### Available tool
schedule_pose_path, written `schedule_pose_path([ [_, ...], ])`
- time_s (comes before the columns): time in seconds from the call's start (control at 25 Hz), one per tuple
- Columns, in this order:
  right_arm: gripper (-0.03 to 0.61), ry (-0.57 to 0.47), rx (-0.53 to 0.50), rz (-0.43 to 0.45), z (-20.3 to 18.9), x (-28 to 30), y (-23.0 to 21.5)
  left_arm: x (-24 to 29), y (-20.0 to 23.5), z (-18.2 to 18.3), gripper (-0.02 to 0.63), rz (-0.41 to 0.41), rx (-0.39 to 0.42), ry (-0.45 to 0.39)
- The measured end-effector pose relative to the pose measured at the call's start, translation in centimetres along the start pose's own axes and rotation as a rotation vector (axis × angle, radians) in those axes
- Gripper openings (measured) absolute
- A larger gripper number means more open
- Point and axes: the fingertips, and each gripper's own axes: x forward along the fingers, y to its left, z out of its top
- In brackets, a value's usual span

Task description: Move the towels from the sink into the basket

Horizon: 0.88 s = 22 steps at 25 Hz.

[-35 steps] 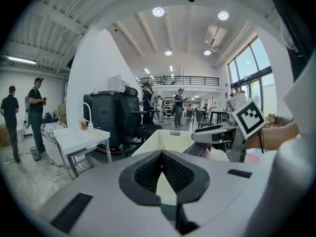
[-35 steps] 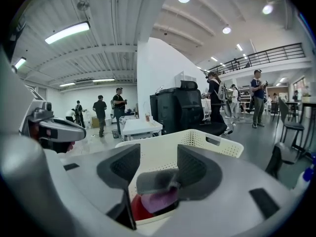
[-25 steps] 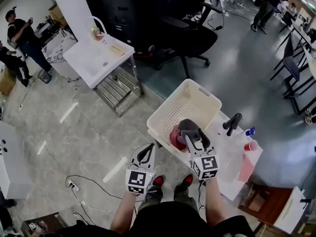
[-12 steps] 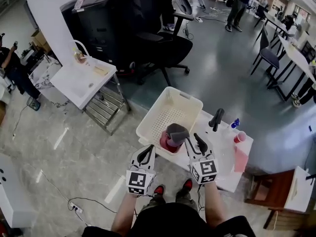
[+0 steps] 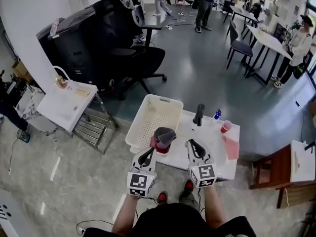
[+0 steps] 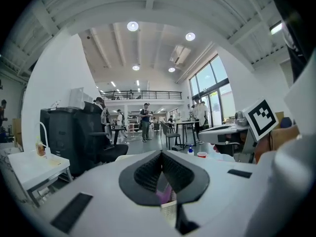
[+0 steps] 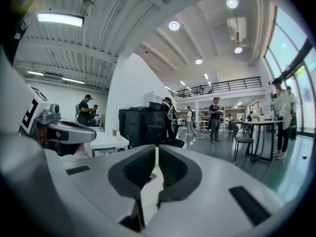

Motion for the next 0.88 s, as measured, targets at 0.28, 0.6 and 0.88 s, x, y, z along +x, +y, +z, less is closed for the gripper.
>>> schedule_pose_path([
  [0.28,0.04,0.011,0.008,-0.145,-0.6,-4.3,-1.8,1.0,-3.2,0.4,0.006,-0.141,0.031,-0.008],
  [0.6,0.04,0.03,0.031,-0.328,-2.1,-10.2,-5.7,3.0,-9.3,0.6,0.008,-0.327,0.06,-0.017],
  [0.88,0.04,0.054,0.055,-0.444,-3.5,-14.4,-9.8,5.0,-14.7,0.2,0.006,-0.44,0.077,0.003],
])
